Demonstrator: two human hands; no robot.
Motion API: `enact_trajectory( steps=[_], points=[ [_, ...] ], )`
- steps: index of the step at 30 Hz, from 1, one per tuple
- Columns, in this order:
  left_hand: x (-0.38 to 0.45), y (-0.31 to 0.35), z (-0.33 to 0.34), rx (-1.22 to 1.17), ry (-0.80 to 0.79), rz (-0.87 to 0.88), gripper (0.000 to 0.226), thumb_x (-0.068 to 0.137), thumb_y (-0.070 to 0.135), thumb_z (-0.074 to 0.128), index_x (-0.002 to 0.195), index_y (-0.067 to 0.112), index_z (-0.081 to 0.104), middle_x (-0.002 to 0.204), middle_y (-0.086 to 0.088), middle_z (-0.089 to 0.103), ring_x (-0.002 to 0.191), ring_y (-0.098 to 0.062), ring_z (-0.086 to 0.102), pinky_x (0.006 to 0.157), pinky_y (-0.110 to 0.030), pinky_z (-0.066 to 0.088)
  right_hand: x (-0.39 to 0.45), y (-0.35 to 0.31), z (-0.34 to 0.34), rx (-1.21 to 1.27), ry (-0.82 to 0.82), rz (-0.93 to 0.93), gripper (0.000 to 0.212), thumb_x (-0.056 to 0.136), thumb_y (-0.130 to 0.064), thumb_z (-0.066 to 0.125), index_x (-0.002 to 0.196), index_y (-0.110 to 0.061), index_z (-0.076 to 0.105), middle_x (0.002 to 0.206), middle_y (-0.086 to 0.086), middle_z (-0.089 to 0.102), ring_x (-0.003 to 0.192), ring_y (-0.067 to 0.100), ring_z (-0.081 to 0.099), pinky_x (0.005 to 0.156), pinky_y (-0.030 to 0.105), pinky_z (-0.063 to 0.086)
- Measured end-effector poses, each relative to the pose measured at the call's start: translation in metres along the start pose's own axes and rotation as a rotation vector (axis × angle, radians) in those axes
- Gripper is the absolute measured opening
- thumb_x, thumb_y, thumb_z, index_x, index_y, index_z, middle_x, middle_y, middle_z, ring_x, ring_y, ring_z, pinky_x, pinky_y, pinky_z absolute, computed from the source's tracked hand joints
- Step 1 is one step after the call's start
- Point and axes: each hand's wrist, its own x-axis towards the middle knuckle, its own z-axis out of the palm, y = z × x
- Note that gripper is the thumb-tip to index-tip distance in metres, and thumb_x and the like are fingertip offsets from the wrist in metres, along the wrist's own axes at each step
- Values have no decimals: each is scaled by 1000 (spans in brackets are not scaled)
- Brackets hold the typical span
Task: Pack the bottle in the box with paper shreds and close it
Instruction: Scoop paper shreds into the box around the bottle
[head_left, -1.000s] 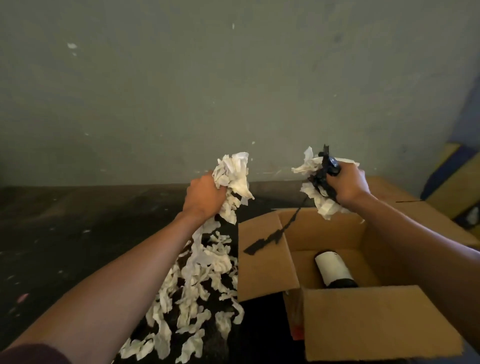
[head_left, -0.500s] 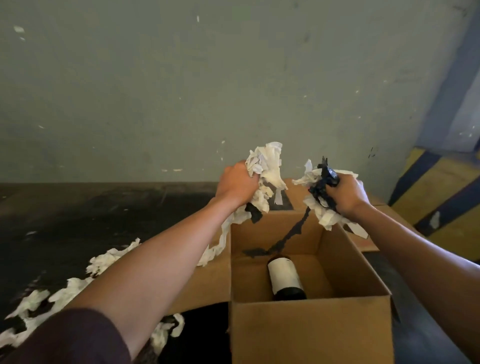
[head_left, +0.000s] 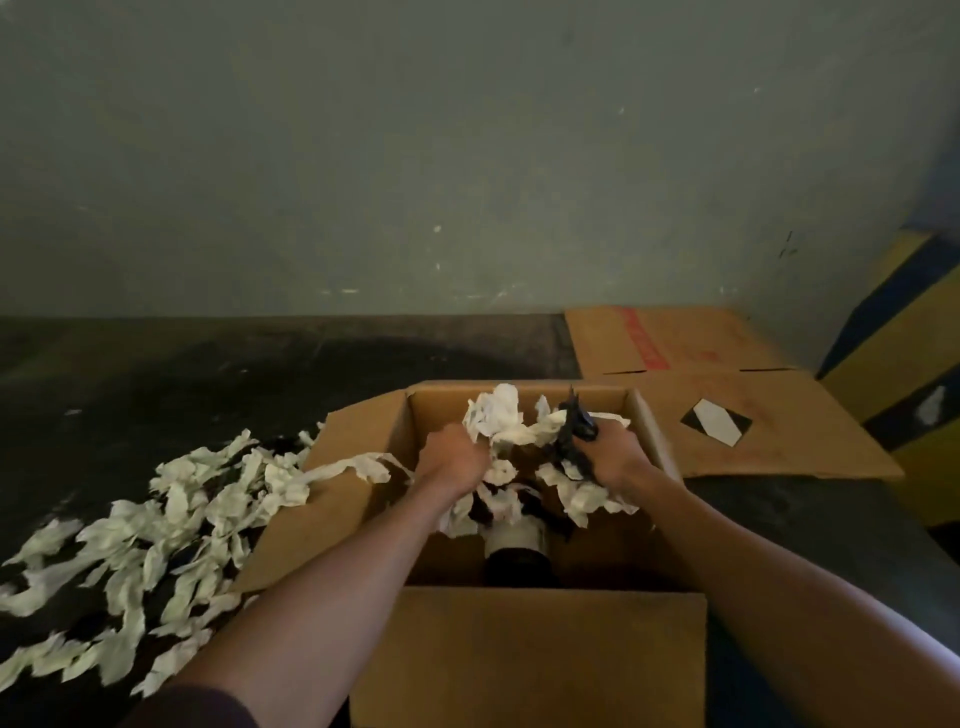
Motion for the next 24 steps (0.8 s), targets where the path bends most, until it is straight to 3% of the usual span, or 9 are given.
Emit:
enact_trajectory(
  steps=[2,5,8,11,16,20,24],
  points=[
    [4,-11,9,62,-39,-80,28,96,42,51,107,20,64,107,-4,68,91,-20,65,74,-34,51,4,8,4,18,-90,3,16,99,-29,55,103,-17,65,93,4,68,89,22,64,84,40,49],
    [16,-33,27,187,-134,-141,65,86,55,52,143,24,42,143,-8,48,126,-36,50,96,-43,44,9,17,8,0,-205,4,13,97,-34,58,101,-24,65,98,0,69,92,17,63,96,41,49],
    [27,-58,50,286,-283,-157,89,71,66,58,150,33,31,155,-6,36,135,-36,41,110,-46,38,15,22,11,-64,-237,38,28,92,-40,63,112,-21,66,109,3,69,103,21,63,98,38,48],
    [9,-54,42,348,-415,-136,82,75,53,67,148,25,39,152,-8,42,134,-31,44,108,-44,41,23,24,12,-196,-259,51,24,91,-34,65,111,-18,64,109,6,66,106,24,61,92,32,46],
    [5,-54,35,443,-445,-111,85,82,47,69,152,19,30,155,-12,34,140,-33,35,111,-45,36,28,33,15,-448,-177,47,59,84,-39,69,135,-17,49,131,12,55,114,30,57,100,43,48],
    [-10,-57,41,527,-646,-135,90,86,54,63,157,21,19,162,-8,24,146,-32,25,115,-45,30,9,45,33,-682,-445,49,83,77,-38,79,146,-21,36,141,8,51,124,28,52,104,41,45],
    [-19,-46,33,573,-797,-126,72,94,53,53,155,24,27,160,-5,30,142,-29,35,102,-39,38,0,32,24,-783,-578,147,73,82,-40,76,142,-14,43,141,7,52,123,26,52,93,35,49]
  ],
)
